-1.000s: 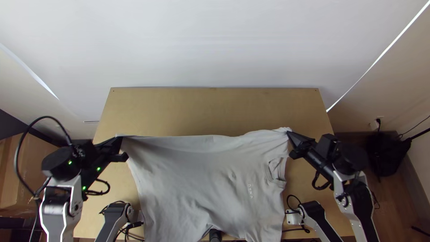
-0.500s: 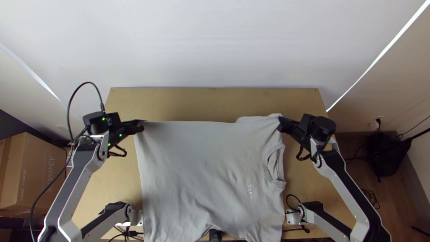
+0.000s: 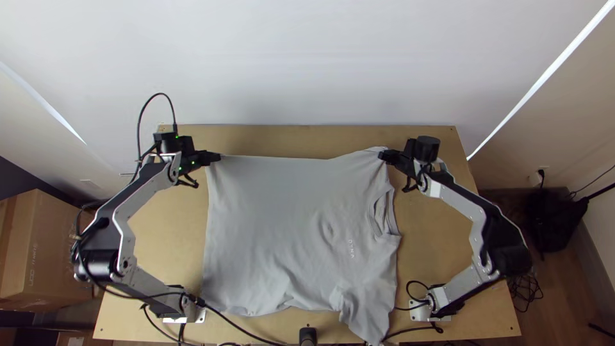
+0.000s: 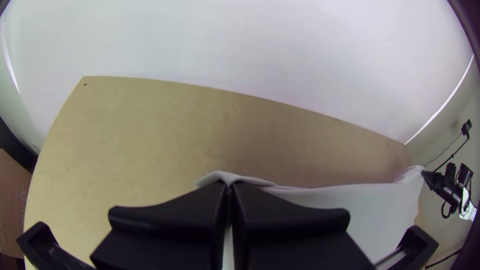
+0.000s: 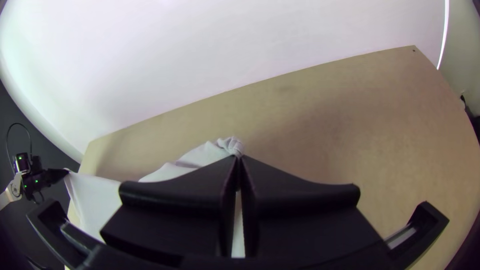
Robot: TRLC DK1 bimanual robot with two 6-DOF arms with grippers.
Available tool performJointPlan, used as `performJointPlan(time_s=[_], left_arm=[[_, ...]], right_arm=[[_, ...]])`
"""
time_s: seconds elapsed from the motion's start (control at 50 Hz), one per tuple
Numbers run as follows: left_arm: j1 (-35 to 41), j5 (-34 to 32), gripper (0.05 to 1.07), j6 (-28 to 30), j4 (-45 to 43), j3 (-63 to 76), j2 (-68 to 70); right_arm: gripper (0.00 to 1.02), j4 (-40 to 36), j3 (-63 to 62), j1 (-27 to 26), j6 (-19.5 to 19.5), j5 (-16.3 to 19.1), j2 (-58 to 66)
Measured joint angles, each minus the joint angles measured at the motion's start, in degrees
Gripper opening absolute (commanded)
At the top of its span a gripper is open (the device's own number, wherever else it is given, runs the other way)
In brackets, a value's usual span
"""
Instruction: Fold the t-shirt
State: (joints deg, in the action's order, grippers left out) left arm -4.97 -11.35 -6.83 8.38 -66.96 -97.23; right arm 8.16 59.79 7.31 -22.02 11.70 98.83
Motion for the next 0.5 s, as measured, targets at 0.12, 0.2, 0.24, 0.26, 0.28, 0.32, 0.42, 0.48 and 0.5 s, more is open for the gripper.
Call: performJointPlan(time_s=[0.12, 0.2, 0.24, 0.26, 0.28, 0.32, 0.42, 0.48, 0.5], left_arm=[[0.57, 0.00, 0.08, 0.02, 0.00, -6.36, -6.84], [0.87, 0.02, 0.08, 0.02, -0.02, -10.58, -10.82], [0.98, 0.02, 0.08, 0.02, 0.00, -12.35, -12.48], [1.07, 0.02, 0.08, 0.02, -0.02, -13.18, -13.40], [1.14, 0.02, 0.08, 0.02, 0.00, -14.14, -14.27], [1.20, 0.02, 0.08, 0.02, 0.00, -16.33, -16.00], [1.40, 0.09, 0.08, 0.02, 0.09, -21.31, -20.24], [1.46, 0.44, 0.08, 0.02, 0.33, -24.87, -22.80], [1.51, 0.50, 0.08, 0.02, 0.44, -25.86, -23.47]], right_arm=[[0.02, -0.02, 5.51, 0.00, 0.24, -1.25, 7.08], [0.02, -0.04, 9.49, 0.00, 0.68, -2.10, 11.17], [0.02, -0.04, 11.39, 0.00, 0.92, -2.34, 12.68], [0.02, -0.02, 12.39, 0.00, 1.07, -2.38, 13.53], [0.02, -0.07, 13.46, 0.00, 1.05, -2.54, 14.51], [0.02, -0.15, 15.76, 0.00, 1.07, -2.99, 16.11], [0.02, -0.46, 20.92, -0.13, 1.09, -4.28, 19.58], [0.02, -1.42, 24.41, -0.35, 1.11, -5.01, 21.68], [0.02, -1.77, 25.24, -0.46, 1.11, -5.11, 22.23]])
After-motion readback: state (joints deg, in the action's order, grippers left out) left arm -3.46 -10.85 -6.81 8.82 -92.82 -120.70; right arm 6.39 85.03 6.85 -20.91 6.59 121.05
